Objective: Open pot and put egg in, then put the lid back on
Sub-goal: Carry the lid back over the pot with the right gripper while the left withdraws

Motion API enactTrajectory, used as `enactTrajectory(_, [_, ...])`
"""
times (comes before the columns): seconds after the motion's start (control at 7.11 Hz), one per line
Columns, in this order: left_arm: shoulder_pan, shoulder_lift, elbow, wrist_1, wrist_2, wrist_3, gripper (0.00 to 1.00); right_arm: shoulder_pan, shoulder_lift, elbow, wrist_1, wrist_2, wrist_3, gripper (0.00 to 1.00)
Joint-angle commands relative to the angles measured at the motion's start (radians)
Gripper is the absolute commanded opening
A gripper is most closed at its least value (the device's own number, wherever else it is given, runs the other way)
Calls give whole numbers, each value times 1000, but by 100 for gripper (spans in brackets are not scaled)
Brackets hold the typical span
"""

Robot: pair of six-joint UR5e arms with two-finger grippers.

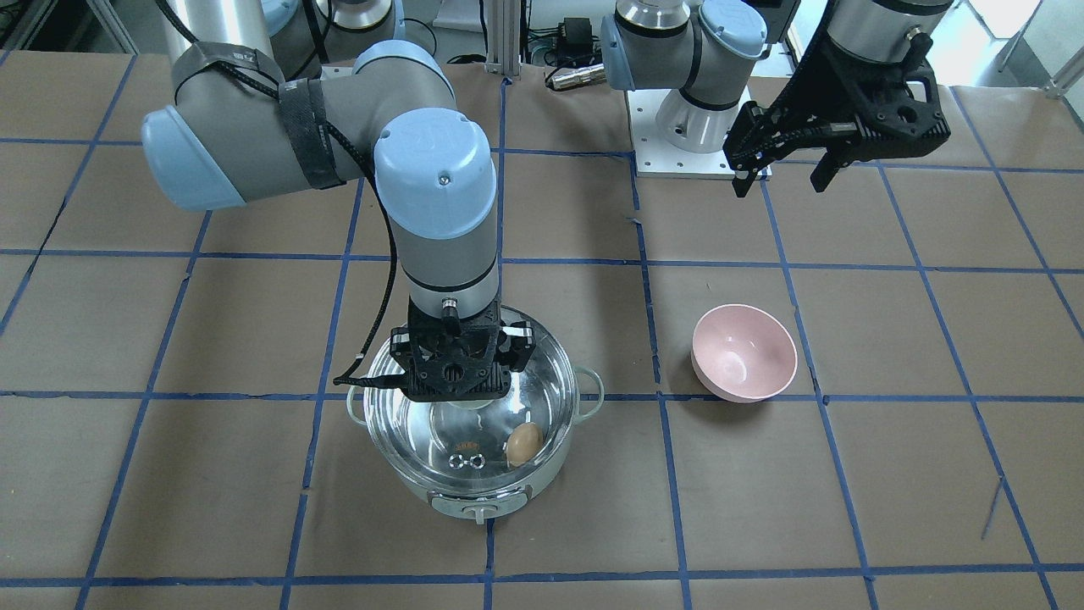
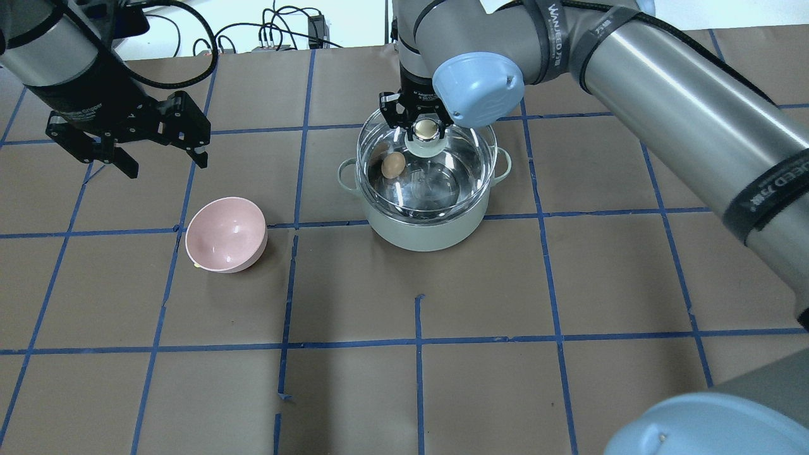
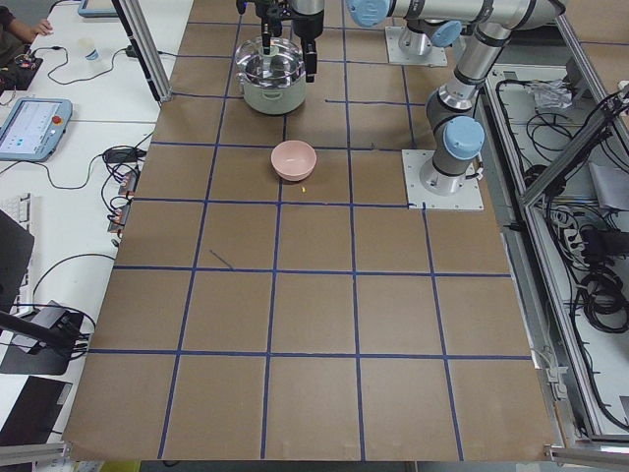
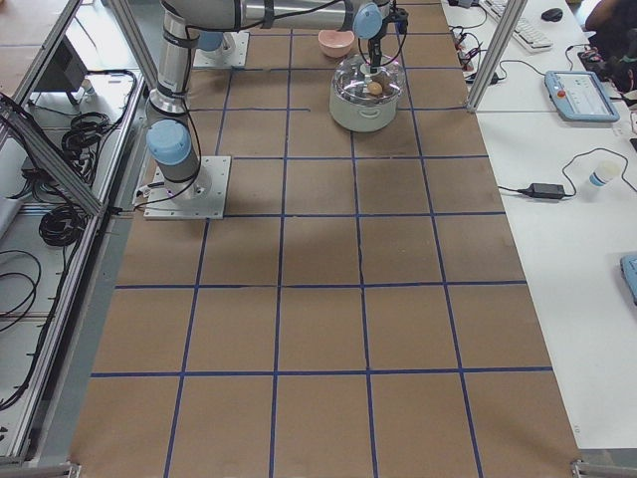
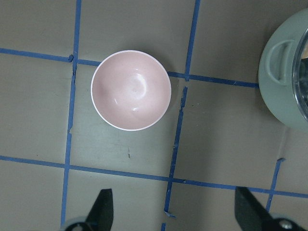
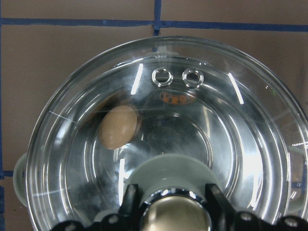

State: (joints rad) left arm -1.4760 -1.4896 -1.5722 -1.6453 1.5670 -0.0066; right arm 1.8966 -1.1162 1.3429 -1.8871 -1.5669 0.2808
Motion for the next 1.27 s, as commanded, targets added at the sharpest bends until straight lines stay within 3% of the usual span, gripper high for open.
enactTrajectory(0.0, [-6,5,-8,2,-1,11,89,4,9,4,-4,1,-3,3])
enactTrajectory(0.42, [-1,6,14,-16,31,77,91,13,12,7,-4,-2,-2,3])
enactTrajectory(0.56, [-4,-10,67,-66,51,98,93,13,12,9,-4,-2,-3,3])
enactTrajectory(0.84, [-6,-27,84,-77,-1,97,92,13,7,33,-4,-2,-8,3])
enactTrajectory(1.13, [-6,-29,84,-76,11,135,93,16,9,38,-26,-2,-6,4])
